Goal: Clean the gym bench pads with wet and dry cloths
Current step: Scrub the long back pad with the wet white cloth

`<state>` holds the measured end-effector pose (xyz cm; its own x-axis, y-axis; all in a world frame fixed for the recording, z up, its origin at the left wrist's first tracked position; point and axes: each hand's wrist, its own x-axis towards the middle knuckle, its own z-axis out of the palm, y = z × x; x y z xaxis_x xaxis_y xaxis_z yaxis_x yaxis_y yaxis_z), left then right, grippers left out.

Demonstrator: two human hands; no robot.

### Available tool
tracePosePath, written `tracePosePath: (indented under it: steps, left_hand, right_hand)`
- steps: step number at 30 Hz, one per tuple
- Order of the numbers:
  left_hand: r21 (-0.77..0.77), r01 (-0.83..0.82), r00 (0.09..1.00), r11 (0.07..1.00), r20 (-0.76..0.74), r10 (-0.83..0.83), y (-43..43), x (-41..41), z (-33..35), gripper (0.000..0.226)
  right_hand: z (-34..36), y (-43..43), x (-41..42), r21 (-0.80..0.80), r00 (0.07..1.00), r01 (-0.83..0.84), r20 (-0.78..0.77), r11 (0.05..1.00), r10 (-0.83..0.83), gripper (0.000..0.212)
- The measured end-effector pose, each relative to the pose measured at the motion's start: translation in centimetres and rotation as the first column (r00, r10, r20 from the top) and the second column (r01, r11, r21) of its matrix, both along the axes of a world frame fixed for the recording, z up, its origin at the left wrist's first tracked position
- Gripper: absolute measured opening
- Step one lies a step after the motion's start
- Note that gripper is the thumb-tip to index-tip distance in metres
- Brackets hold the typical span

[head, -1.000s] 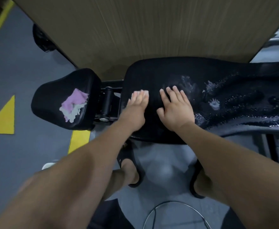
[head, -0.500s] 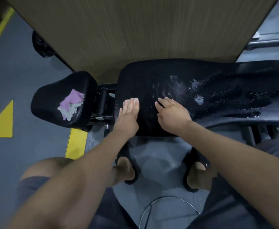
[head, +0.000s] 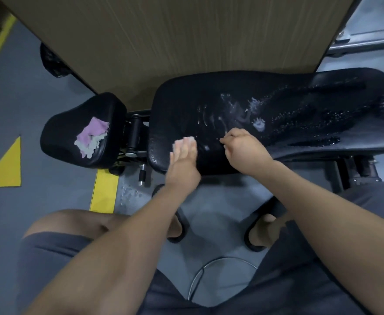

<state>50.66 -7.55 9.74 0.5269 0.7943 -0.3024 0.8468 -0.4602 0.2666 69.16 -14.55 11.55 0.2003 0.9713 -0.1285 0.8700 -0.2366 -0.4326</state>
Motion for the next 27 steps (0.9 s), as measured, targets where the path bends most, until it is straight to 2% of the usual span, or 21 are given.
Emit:
tracePosePath:
  steps: [4, 6, 8, 10, 11, 13, 17, 19, 20, 21, 23, 27]
  left_hand:
    - [-0.069, 0.133, 0.991, 0.989, -0.025, -0.135, -0.5, 1.8, 0.4, 0.088]
    - [-0.170, 0.144, 0.989, 0.975, 0.066, -0.135, 0.8, 1.2, 1.9, 0.074]
    - [-0.135, 0.054, 0.966, 0.989, 0.260, -0.017, 1.7, -0.2, 3.6, 0.052]
    - [-0.002, -0.151, 0.924, 0.989, 0.356, 0.142, 2.2, -1.4, 4.6, 0.035]
    - [0.044, -0.229, 0.914, 0.972, 0.352, 0.200, 2.3, -1.6, 4.7, 0.026]
    - [0.027, -0.280, 0.913, 0.960, 0.316, 0.257, 2.2, -1.3, 4.2, 0.013]
    - [-0.082, -0.228, 0.950, 0.970, 0.201, 0.240, 1.6, 0.5, 2.8, 0.042]
    - [-0.079, -0.241, 0.943, 0.967, 0.216, 0.253, 1.5, 0.8, 2.7, 0.027]
    - [-0.102, -0.270, 0.921, 0.958, 0.263, 0.287, 1.8, 0.8, 2.8, 0.010]
    - [-0.130, -0.301, 0.895, 0.945, 0.302, 0.327, 1.9, 0.6, 3.3, 0.007]
    - [-0.217, -0.352, 0.836, 0.910, 0.365, 0.411, 2.1, 0.1, 4.2, 0.016]
    - [-0.493, -0.381, 0.665, 0.782, 0.441, 0.602, 1.5, -1.1, 5.6, 0.011]
  right_hand:
    - [0.2, 0.3, 1.2, 0.075, 1.000, 0.027, 0.015, 0.997, -0.028, 0.035]
    - [0.7, 0.7, 1.5, 0.087, 0.999, 0.043, -0.022, 0.995, -0.042, 0.035]
    - [1.3, 1.1, 1.5, 0.089, 0.996, 0.056, -0.070, 0.994, -0.050, 0.035]
    - [1.6, 1.4, 1.2, 0.084, 0.992, 0.058, -0.113, 0.995, -0.049, 0.035]
    - [1.6, 1.4, 1.0, 0.078, 0.991, 0.052, -0.128, 0.996, -0.042, 0.035]
    - [1.4, 1.5, 0.4, 0.050, 0.988, 0.026, -0.156, 0.998, -0.017, 0.034]
    - [1.4, 1.6, -0.4, -0.015, 0.984, -0.028, -0.175, 1.000, 0.025, 0.033]
    - [1.4, 1.8, -0.4, -0.018, 0.979, -0.028, -0.203, 0.999, 0.024, 0.032]
    - [1.4, 2.0, -0.4, -0.020, 0.973, -0.013, -0.231, 1.000, 0.008, 0.032]
    - [1.4, 2.3, -0.3, -0.026, 0.964, 0.009, -0.264, 1.000, -0.015, 0.031]
    - [1.5, 2.9, -0.3, -0.055, 0.936, 0.053, -0.346, 0.997, -0.069, 0.033]
    - [2.3, 3.8, -1.0, -0.144, 0.823, 0.148, -0.531, 0.979, -0.202, 0.046]
